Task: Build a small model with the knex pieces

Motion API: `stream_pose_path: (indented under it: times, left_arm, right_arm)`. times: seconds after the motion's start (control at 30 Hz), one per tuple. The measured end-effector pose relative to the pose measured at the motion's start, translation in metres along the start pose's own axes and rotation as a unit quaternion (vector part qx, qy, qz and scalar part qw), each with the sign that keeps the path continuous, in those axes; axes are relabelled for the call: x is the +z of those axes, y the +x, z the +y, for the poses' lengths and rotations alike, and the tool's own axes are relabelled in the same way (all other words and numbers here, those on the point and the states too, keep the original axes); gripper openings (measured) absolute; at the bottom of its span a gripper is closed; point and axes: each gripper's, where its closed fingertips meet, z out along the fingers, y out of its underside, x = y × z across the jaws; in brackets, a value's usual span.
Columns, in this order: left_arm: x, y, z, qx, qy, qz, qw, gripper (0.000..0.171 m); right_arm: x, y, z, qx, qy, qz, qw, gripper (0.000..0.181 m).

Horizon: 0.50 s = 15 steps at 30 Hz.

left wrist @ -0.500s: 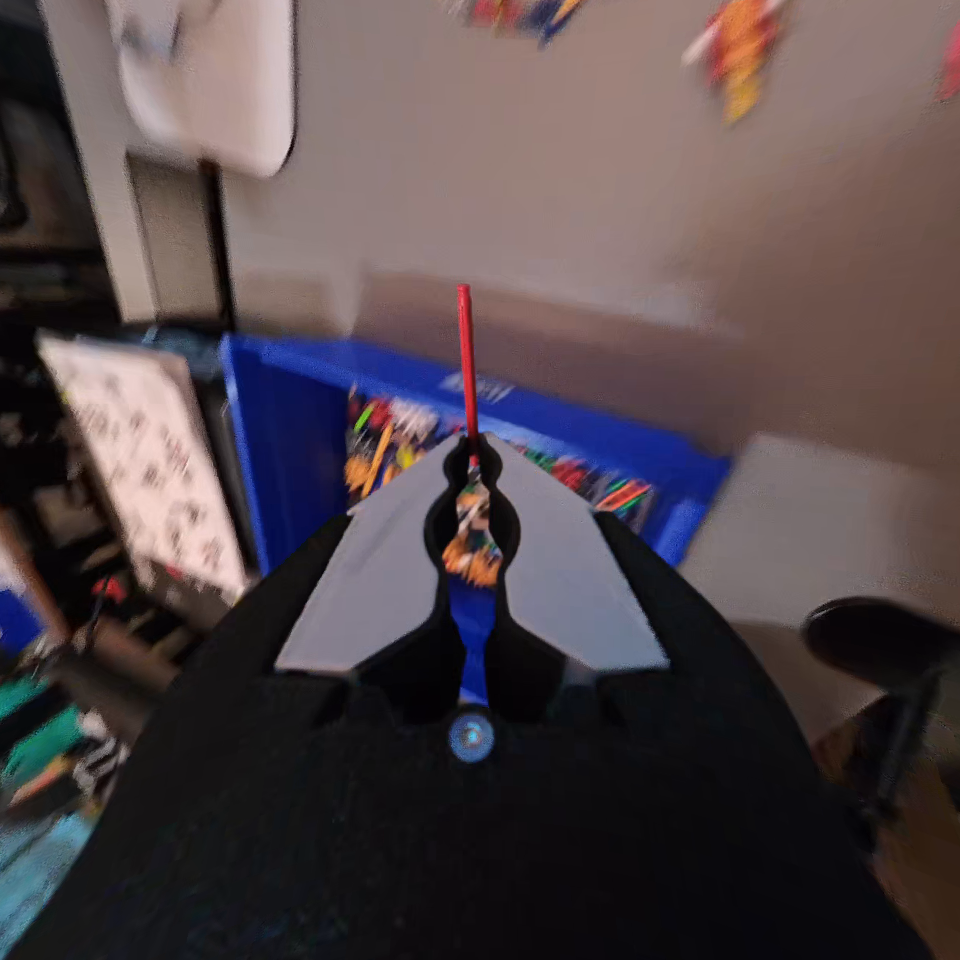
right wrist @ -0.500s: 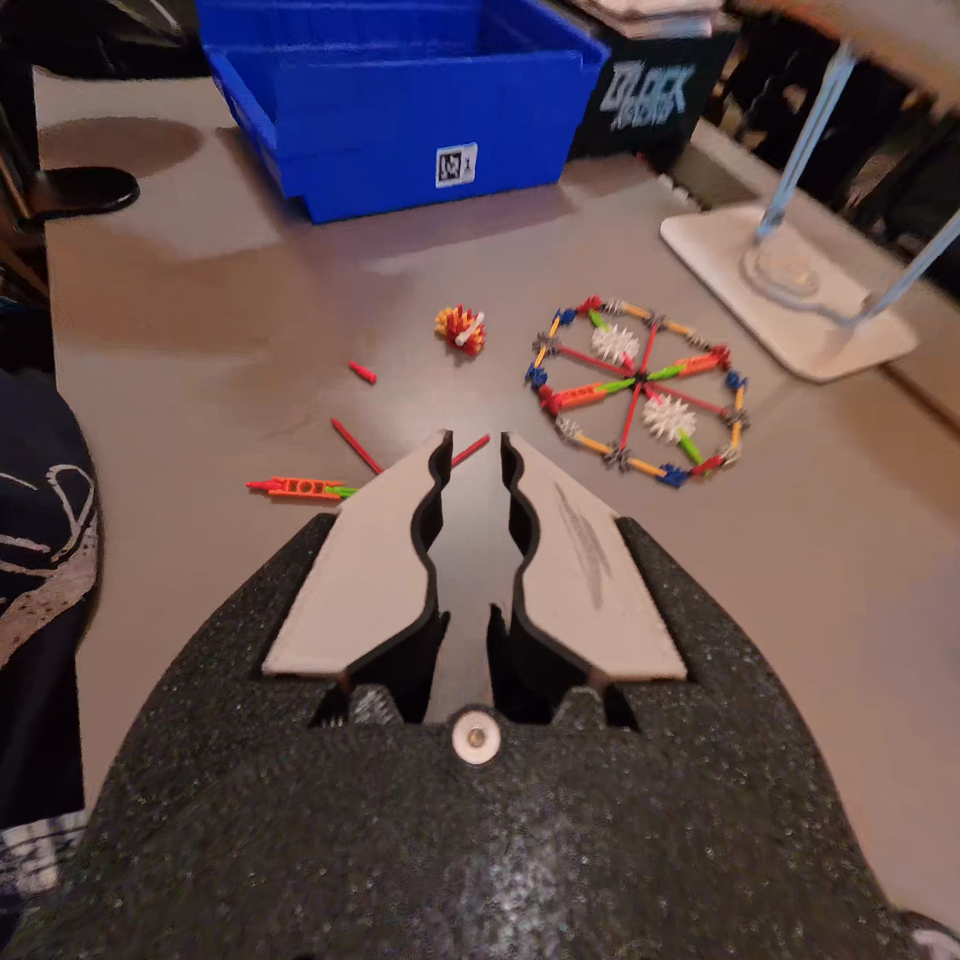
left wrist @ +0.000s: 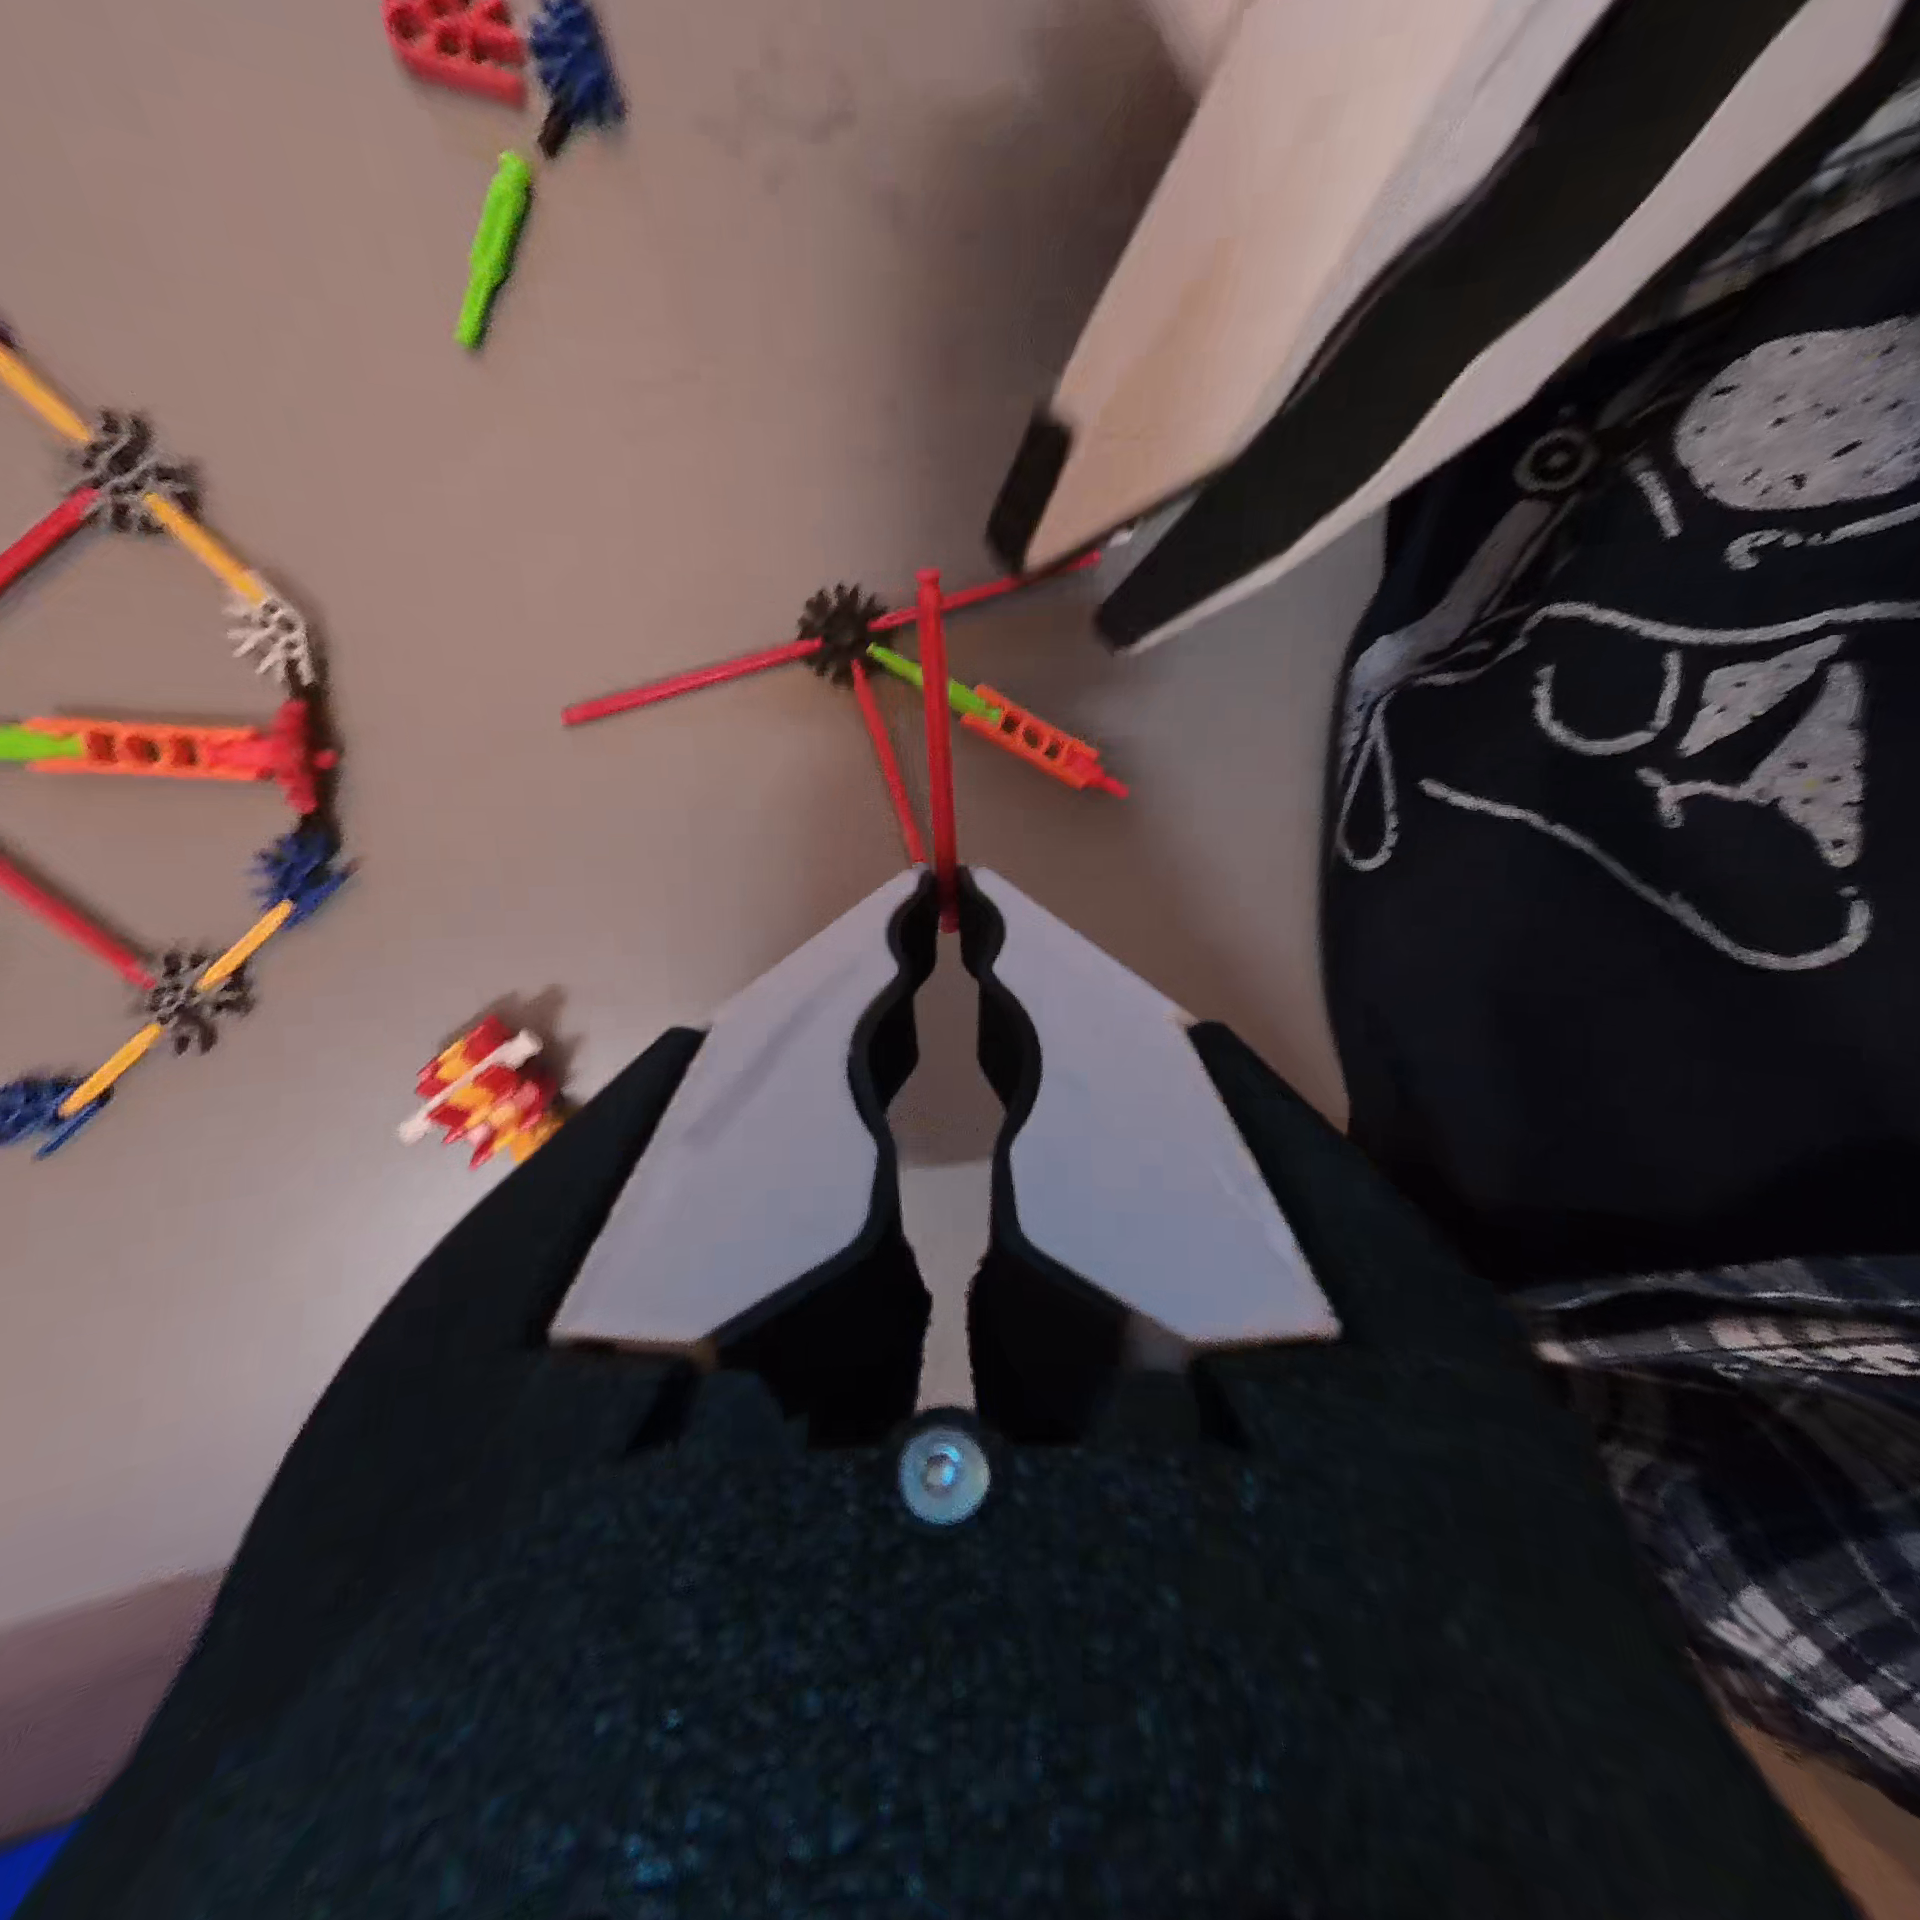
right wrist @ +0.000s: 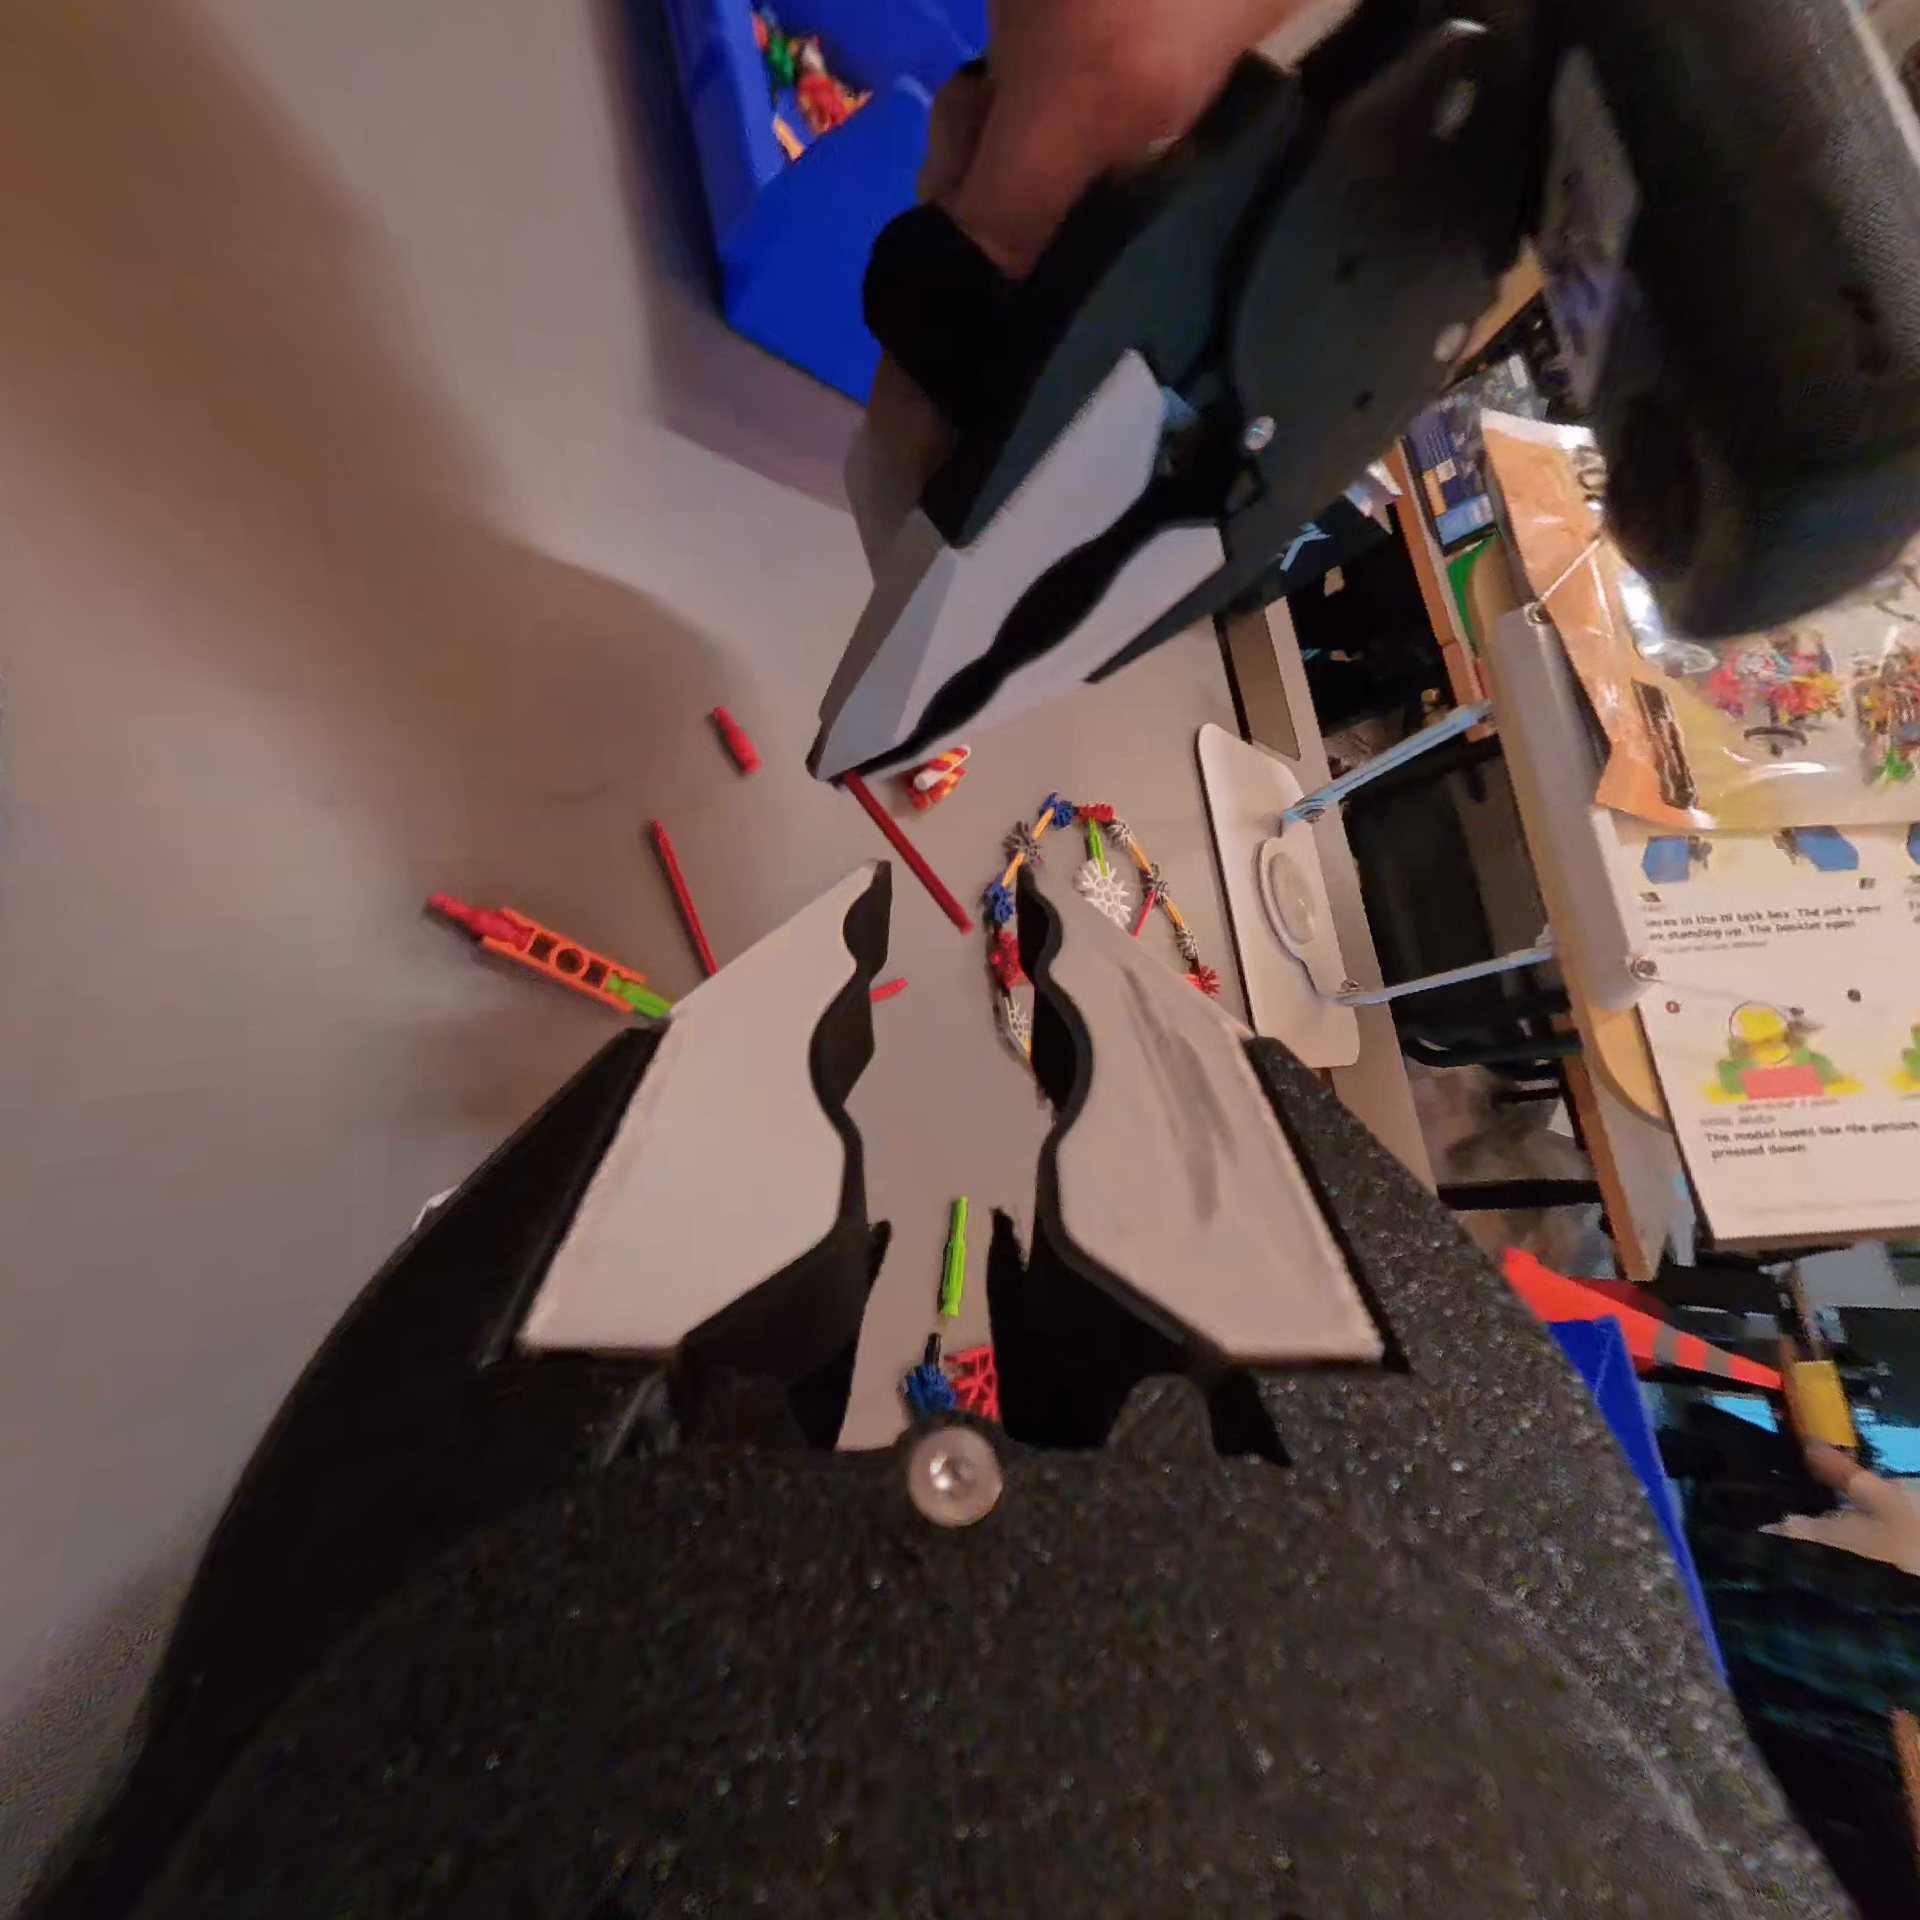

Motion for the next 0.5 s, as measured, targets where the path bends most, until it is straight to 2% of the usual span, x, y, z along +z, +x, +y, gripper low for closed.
stream_pose_path:
  times: [0.13,0.27,0.43,0.5]
  left_arm:
    - [0.01,0.01,-0.009,-0.005,0.013,0.038,0.999,0.002]
    - [0.013,0.016,-0.011,-0.006,0.02,0.064,0.998,0.002]
    - [-0.006,0.01,-0.026,-0.007,0.068,0.073,0.995,0.003]
    - [-0.011,-0.004,-0.027,0.001,0.067,0.018,0.998,0.02]
  right_arm:
    - [0.017,-0.016,0.017,-0.056,-0.06,-0.012,0.997,0.021]
    - [0.023,-0.028,0.025,-0.078,-0.077,-0.031,0.994,0.005]
    - [0.018,-0.018,0.026,-0.017,-0.062,-0.039,0.997,0.0]
    - [0.012,-0.007,0.029,0.018,-0.054,-0.038,0.998,0.0]
